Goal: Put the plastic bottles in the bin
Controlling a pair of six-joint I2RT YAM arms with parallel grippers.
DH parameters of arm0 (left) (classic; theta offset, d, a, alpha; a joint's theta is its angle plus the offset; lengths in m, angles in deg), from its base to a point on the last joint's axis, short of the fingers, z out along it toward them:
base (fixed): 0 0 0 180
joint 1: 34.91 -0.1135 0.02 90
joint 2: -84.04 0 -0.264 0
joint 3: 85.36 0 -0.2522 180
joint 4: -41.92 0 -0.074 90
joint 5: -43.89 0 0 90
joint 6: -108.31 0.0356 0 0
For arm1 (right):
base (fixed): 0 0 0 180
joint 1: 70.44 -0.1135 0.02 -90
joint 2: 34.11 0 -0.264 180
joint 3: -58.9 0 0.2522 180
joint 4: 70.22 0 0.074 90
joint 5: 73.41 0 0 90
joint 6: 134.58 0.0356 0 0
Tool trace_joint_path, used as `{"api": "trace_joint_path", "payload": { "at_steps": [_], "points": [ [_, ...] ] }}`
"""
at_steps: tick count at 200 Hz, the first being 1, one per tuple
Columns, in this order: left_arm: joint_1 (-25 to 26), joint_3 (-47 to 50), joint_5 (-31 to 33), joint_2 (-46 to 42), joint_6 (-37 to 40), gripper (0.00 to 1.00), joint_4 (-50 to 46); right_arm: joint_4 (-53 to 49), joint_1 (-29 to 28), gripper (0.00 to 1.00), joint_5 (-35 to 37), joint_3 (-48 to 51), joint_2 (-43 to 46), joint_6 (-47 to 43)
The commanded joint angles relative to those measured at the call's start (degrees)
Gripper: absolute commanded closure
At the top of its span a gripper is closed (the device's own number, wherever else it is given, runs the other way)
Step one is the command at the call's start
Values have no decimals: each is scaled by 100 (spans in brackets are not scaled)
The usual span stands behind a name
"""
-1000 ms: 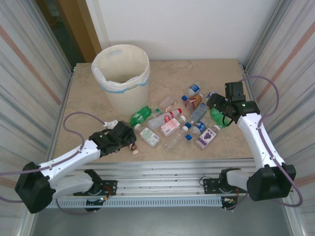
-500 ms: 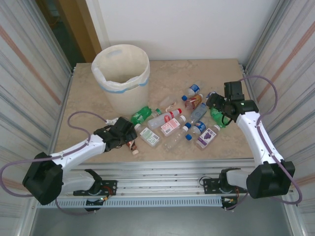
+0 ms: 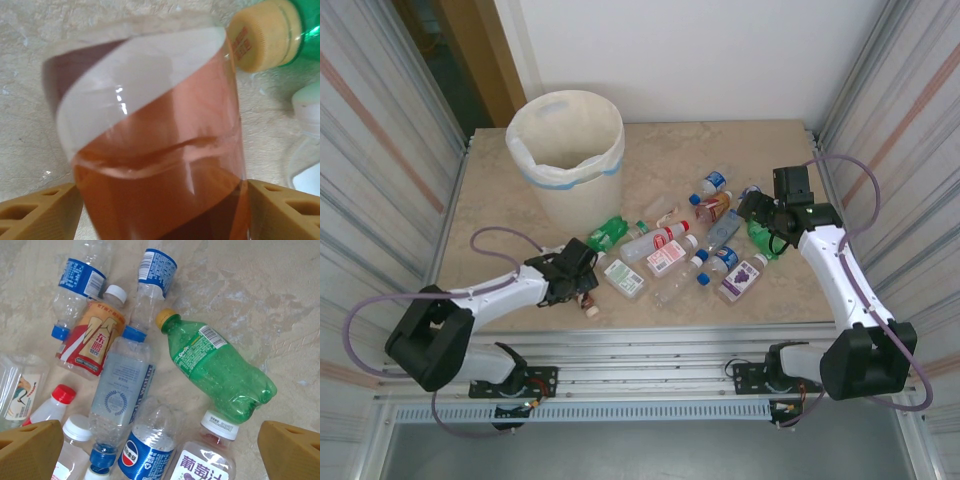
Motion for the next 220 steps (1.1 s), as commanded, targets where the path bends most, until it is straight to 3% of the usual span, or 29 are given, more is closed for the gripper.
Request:
{"api": "trace_joint_path", "payload": {
  "at_steps": [1,125,220],
  "points": [
    [-48,20,-18,110,-93,19,4,76,-20,2,-42,26,-73,-19],
    [-76,171,-98,462,-308,25,137,151,-16,2,-176,-5,-222,-81],
    [-99,158,-114,524,-370,52,167,160,-20,2,-187,-67,-307,-107]
  ]
}}
